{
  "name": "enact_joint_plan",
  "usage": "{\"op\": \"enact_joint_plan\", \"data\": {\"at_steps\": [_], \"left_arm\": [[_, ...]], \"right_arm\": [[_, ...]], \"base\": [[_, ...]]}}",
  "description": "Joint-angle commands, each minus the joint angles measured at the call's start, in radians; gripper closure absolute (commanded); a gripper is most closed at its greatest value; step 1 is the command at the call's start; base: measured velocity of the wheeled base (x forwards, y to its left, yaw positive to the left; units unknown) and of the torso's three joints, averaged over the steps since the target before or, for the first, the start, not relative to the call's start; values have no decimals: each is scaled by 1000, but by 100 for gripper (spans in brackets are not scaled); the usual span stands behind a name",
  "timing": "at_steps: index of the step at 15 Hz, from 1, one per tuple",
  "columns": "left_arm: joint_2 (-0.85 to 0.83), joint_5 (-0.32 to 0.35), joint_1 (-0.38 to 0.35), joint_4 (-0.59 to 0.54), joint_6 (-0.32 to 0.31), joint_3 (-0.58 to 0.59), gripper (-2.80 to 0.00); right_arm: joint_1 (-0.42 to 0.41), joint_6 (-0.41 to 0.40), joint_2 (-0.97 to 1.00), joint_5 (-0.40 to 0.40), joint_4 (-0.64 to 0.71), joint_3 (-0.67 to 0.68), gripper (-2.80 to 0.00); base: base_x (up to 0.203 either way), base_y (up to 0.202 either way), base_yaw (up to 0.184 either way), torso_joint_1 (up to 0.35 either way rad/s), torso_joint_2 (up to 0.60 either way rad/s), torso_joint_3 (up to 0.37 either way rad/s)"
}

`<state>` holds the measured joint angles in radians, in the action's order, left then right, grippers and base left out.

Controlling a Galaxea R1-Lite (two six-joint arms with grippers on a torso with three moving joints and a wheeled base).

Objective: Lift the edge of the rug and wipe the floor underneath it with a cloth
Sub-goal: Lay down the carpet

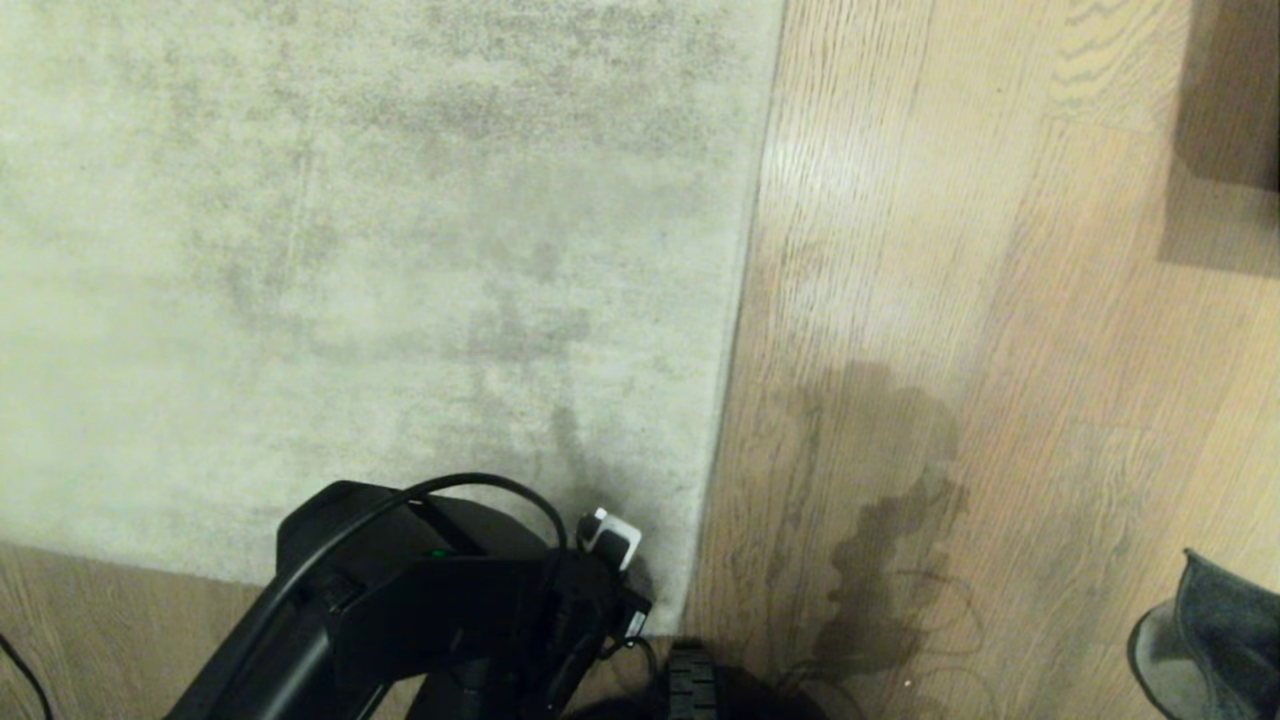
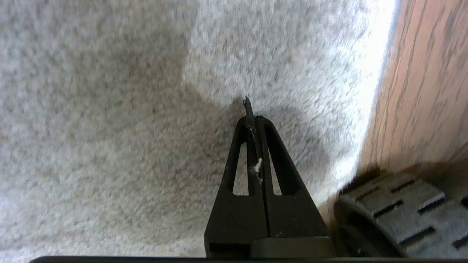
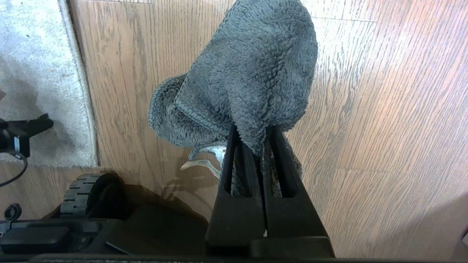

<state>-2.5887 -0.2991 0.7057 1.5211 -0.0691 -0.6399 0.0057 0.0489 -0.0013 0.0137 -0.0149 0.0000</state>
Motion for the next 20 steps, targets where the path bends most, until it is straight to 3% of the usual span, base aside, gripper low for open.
{"op": "enact_joint_plan", "data": {"at_steps": [1, 6, 13, 16, 20], "left_arm": [[-7, -2, 0, 49, 0, -9, 0], [15, -4, 7, 49, 5, 27, 0], [340, -20, -43, 49, 9, 352, 0], [510, -21, -113, 49, 4, 453, 0], [732, -19, -291, 49, 1, 623, 0]], "right_arm": [[0, 0, 1, 0, 0, 0, 0], [0, 0, 1, 0, 0, 0, 0], [0, -1, 1, 0, 0, 0, 0], [1, 0, 1, 0, 0, 0, 0], [2, 0, 1, 0, 0, 0, 0]], "base": [[0, 0, 0, 0, 0, 0], [0, 0, 0, 0, 0, 0], [0, 0, 0, 0, 0, 0], [0, 0, 0, 0, 0, 0], [0, 0, 0, 0, 0, 0]]}}
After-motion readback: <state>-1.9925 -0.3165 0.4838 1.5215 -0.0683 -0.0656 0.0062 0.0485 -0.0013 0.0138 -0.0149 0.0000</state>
